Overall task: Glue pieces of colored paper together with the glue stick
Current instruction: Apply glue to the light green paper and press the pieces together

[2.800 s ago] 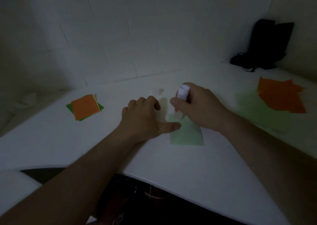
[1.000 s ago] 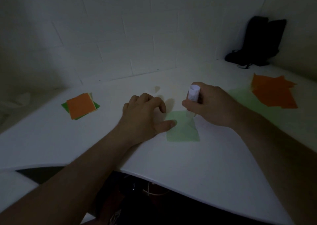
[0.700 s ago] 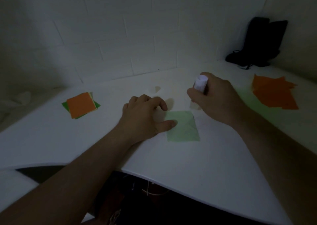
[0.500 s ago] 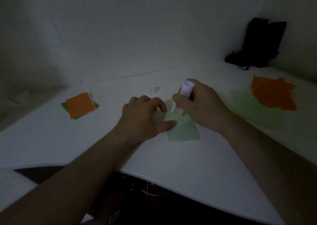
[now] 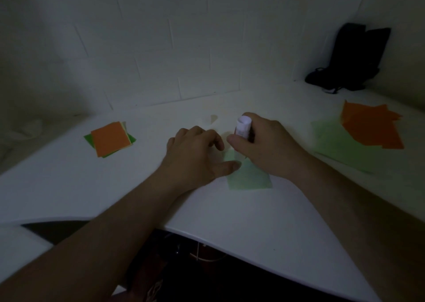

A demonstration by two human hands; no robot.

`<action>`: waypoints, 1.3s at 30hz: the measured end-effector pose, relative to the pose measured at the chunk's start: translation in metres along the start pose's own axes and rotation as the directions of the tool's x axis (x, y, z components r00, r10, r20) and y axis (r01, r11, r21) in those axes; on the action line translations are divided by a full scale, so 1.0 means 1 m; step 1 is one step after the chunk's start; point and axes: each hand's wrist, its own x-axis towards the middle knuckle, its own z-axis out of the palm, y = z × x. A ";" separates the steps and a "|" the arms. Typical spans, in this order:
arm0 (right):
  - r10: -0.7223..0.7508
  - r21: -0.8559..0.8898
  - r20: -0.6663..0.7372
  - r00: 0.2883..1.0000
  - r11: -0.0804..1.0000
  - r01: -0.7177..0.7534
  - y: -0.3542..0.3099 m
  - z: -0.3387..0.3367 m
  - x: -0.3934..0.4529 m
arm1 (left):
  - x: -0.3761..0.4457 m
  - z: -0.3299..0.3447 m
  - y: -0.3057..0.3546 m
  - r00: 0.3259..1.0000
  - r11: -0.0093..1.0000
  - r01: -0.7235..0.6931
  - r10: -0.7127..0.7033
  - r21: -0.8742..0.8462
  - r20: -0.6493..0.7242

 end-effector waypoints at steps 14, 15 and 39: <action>-0.020 0.010 0.015 1.000 1.000 0.020 -0.005 0.004 -0.001 | 0.000 -0.005 0.000 0.996 0.998 0.016 -0.021 0.060 0.084; -0.019 0.011 0.013 1.000 1.000 0.019 -0.005 0.005 0.000 | 0.000 -0.005 -0.001 0.996 0.998 0.012 -0.017 0.058 0.082; 0.073 0.183 -0.080 0.994 0.981 -0.058 -0.004 0.014 0.010 | 0.009 -0.002 -0.005 0.992 0.999 -0.010 0.004 0.047 0.124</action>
